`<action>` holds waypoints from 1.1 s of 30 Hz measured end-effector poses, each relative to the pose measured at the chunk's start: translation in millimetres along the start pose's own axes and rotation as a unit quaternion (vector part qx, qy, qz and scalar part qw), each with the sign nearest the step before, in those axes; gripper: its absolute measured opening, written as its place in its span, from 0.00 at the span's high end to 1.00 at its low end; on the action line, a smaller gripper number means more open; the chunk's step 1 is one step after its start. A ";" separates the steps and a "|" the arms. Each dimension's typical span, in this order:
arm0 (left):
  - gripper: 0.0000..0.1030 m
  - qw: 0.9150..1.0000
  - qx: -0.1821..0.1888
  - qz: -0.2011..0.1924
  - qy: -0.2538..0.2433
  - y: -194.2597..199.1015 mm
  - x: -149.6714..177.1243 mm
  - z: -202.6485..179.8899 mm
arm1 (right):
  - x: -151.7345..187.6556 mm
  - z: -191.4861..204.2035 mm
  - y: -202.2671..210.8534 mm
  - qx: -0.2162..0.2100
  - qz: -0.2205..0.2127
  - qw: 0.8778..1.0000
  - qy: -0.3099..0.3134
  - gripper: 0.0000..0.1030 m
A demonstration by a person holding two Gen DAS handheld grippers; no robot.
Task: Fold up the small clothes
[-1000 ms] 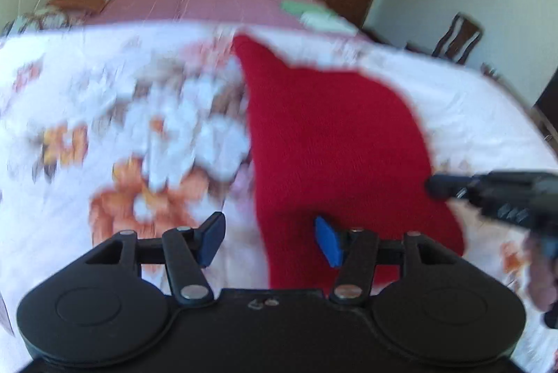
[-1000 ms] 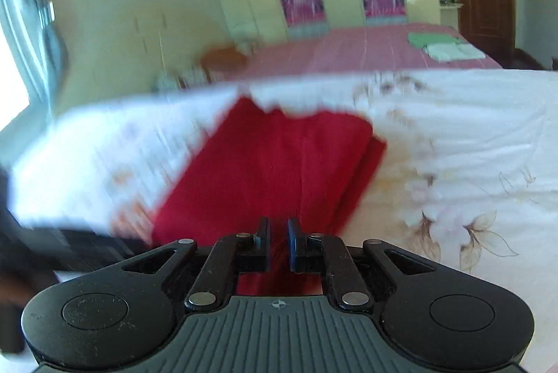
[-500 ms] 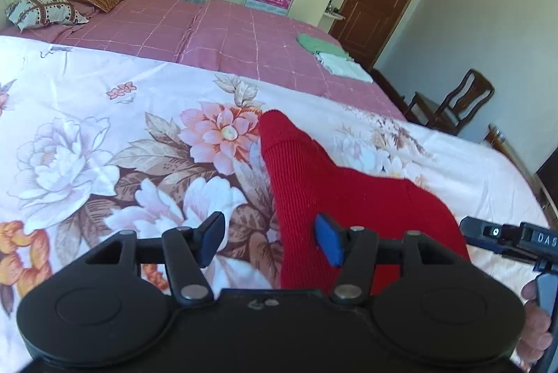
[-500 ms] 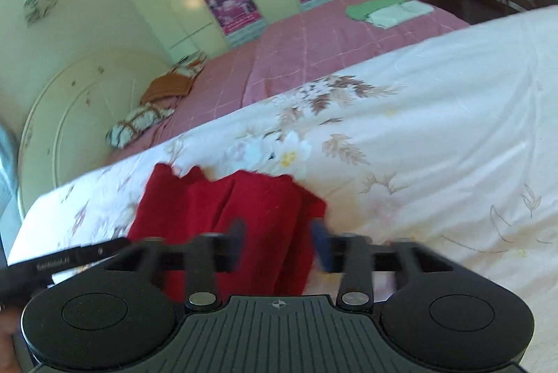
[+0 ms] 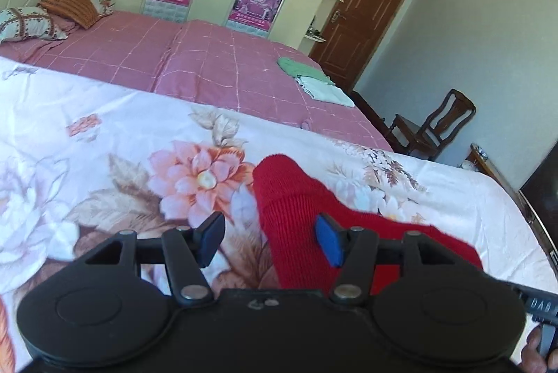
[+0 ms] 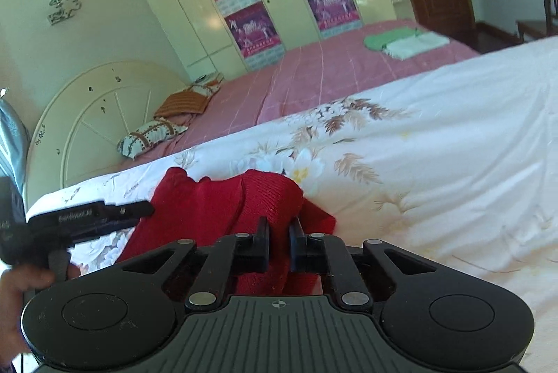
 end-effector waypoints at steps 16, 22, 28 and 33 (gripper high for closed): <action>0.44 0.997 0.004 0.035 -0.076 19.4 24.4 -20.5 | -11.3 -13.4 14.4 0.017 -0.009 1.000 -0.018 0.74; 0.44 0.993 -0.040 0.050 -0.101 22.5 49.1 -23.0 | 7.6 1.0 -23.2 0.027 0.074 0.997 0.014 0.88; 0.42 0.992 -0.023 0.046 -0.112 84.1 91.8 -26.3 | 2.8 41.8 47.3 -0.026 0.023 0.998 0.052 0.88; 0.33 0.995 -0.049 0.047 -0.070 79.9 112.1 -18.0 | 56.1 72.2 33.6 -0.021 0.093 0.982 0.163 0.89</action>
Point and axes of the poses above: each gripper's, at about its wrist camera, not at the fingertips, and y roughly against the way its jaws point, z to its left, x to its underside, the point moved 7 cm from there along -y, roughly the way its jaws point, and after that the axes turned 13 degrees about y, right-handed, at the moved point
